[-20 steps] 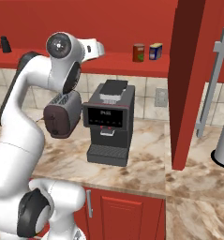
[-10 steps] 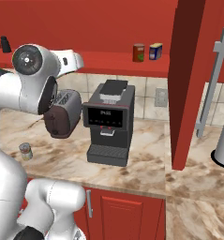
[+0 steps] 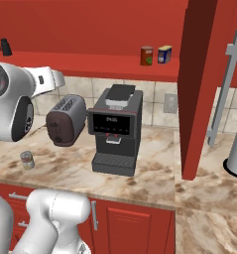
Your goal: Pick the cans from the counter and place them in their designated side in the cabinet.
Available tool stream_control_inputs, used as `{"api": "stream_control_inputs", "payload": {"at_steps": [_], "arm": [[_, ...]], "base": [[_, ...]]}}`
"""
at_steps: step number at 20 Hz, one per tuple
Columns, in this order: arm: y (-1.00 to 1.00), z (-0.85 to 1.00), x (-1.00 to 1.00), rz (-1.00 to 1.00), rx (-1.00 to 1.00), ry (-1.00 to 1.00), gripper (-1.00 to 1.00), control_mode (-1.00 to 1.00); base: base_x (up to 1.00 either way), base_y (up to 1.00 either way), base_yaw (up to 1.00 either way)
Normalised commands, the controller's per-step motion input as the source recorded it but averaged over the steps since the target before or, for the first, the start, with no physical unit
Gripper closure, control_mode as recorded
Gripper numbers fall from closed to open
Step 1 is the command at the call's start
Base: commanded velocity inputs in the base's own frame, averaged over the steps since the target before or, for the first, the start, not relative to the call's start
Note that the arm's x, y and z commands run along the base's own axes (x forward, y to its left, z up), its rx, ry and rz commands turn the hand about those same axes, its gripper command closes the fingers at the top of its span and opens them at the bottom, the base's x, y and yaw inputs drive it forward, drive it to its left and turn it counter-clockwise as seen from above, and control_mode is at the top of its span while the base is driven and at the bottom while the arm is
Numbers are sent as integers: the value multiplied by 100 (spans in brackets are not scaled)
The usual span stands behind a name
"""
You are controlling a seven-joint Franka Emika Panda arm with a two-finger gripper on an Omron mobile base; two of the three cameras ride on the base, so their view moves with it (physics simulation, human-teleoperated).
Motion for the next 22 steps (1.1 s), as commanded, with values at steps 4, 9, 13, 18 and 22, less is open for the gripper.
{"api": "stream_control_inputs", "payload": {"at_steps": [4,9,13,18,22], "arm": [[33,-9,-38,0,5,7,-100,-100],[38,-8,-40,0,0,13,-100,-100],[38,-6,-39,0,0,19,-100,-100],[36,-21,-38,0,0,14,-100,-100],[21,-25,-12,1,0,22,-100,-100]], "base": [[0,0,0],[0,0,0],[0,0,0],[0,0,0],[0,0,0]]}}
